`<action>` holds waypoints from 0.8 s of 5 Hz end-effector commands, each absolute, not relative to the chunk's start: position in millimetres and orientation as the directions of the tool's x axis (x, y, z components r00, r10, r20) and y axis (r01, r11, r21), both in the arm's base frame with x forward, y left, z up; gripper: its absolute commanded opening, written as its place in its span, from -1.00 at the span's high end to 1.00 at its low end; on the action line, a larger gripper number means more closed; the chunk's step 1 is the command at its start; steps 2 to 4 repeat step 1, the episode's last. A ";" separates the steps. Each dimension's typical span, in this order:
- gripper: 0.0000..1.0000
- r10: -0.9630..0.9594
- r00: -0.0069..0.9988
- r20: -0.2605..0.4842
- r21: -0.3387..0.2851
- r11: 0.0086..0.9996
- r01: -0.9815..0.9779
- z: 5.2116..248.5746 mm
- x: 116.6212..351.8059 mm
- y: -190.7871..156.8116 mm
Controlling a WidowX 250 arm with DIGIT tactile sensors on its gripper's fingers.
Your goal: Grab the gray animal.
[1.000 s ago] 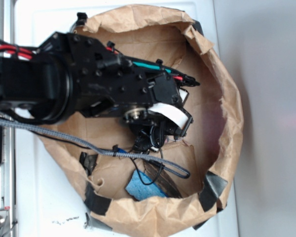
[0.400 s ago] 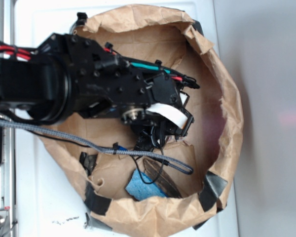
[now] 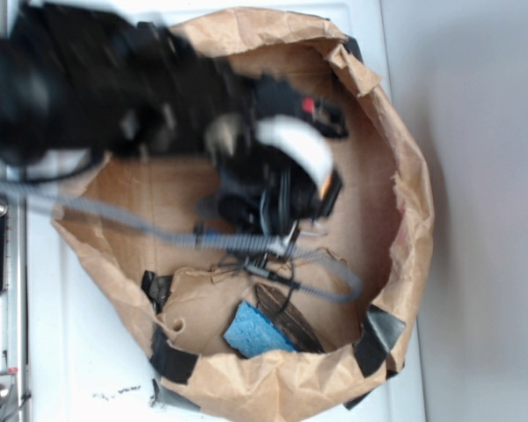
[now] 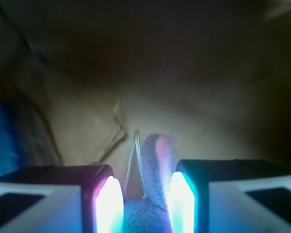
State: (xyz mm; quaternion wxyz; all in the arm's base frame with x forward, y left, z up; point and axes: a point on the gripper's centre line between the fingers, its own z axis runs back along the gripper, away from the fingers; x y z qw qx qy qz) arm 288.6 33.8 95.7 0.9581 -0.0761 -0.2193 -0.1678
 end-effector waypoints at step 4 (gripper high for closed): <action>1.00 -0.232 0.761 0.606 -0.089 0.931 0.354 195.2 288.3 61.9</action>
